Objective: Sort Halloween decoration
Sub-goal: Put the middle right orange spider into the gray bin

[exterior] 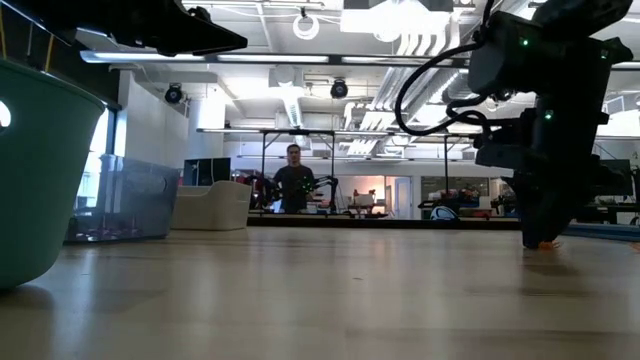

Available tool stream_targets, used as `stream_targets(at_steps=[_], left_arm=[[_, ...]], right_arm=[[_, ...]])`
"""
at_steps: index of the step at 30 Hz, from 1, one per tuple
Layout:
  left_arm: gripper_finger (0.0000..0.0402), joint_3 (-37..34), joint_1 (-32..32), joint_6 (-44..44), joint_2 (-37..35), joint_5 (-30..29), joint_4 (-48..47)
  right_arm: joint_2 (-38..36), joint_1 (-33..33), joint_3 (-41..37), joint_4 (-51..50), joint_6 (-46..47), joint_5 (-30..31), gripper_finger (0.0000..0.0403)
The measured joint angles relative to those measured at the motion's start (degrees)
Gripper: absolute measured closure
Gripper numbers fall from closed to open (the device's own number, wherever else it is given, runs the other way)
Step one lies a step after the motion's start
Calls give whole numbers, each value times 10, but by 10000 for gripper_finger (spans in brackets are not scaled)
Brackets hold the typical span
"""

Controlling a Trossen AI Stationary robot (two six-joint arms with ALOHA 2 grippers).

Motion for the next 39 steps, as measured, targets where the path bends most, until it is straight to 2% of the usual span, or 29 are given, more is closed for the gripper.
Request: stream_targets(at_steps=[3, 6, 12, 21, 28, 31, 33, 39], left_arm=[[216, 0, 0, 0, 0, 4, 0], [216, 0, 0, 0, -1, 4, 0], [216, 0, 0, 1, -21, 10, -20], [216, 0, 0, -7, -59, 10, -70], [216, 0, -1, -10, -92, 17, -105], [216, 0, -6, -10, -105, 17, -122], [216, 0, -8, -10, -113, 16, -130], [216, 0, -9, -10, -127, 14, -153]], right_arm=[[1, -1, 8, 0, -1, -8, 390], [2, -7, 18, -3, -5, -15, 389], [4, -37, 49, 0, -75, -11, 400], [2, -120, 138, 16, -254, 60, 402], [2, -204, 209, 130, -444, 68, 402], [8, -244, 232, 195, -512, 42, 403], [28, -269, 248, 246, -547, 3, 403], [166, -323, 340, 339, -605, -122, 403]])
